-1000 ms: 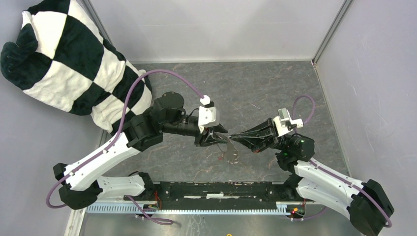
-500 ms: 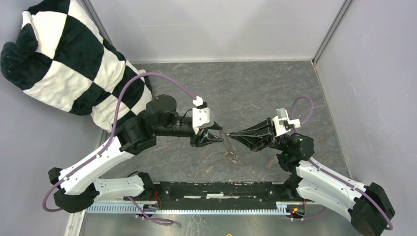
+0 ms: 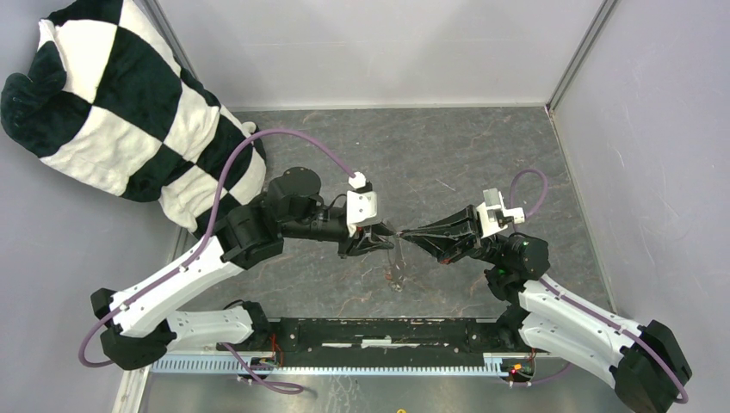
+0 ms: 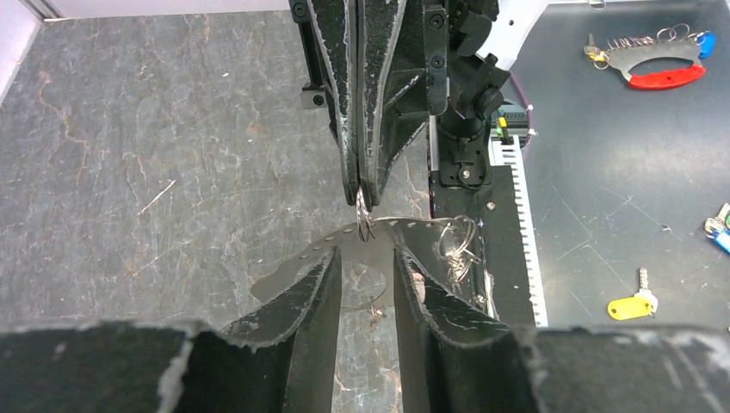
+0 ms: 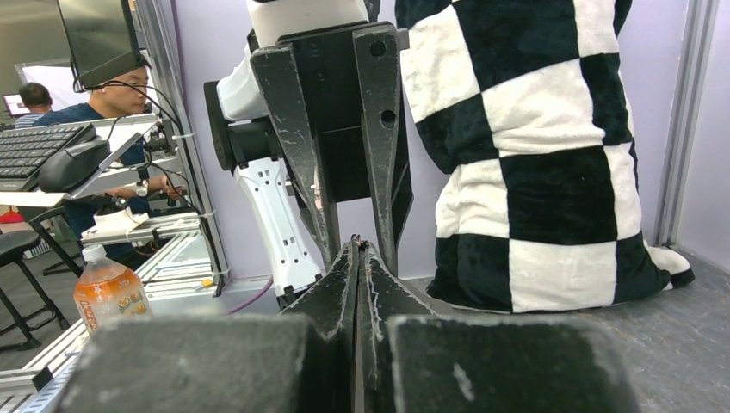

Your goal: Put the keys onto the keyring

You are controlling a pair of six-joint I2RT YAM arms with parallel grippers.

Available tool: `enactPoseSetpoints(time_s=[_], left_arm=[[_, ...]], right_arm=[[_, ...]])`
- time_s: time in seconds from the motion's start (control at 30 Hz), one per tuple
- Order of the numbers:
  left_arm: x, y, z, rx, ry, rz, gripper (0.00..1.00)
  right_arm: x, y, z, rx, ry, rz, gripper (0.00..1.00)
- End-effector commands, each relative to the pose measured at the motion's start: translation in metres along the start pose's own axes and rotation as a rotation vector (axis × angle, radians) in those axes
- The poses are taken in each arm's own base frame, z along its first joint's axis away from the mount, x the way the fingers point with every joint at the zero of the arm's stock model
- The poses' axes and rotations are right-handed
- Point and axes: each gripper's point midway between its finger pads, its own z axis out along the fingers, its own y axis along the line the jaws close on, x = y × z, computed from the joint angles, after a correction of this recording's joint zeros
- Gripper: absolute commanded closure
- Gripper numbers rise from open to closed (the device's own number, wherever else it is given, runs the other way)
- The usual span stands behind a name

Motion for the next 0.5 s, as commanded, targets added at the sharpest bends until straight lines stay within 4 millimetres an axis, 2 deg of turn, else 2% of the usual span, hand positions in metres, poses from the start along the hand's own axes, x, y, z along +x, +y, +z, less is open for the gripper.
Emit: enactPoseSetpoints(time_s=[0.0, 0.27, 0.47], left_arm=[[-0.0125, 0.0038, 0.0052, 0.002, -0.044, 0.002, 0.65], [-0.0165, 0.0075, 0.008, -0.013, -0.056, -0.013, 0.66], [-0.0196, 0.0072, 0.007, -0.014, -0.064, -0.013, 0.8]], right_arm=[[-0.0182, 0.0048, 0.0041, -0.018, -0.056, -0.049, 0.99], [-0.0156, 0.0056, 0.0041, -0.025, -0.049, -0.04, 0.99], [-0.0156, 0.0054, 0.0045, -0.026, -0.048, -0.04, 0.99]])
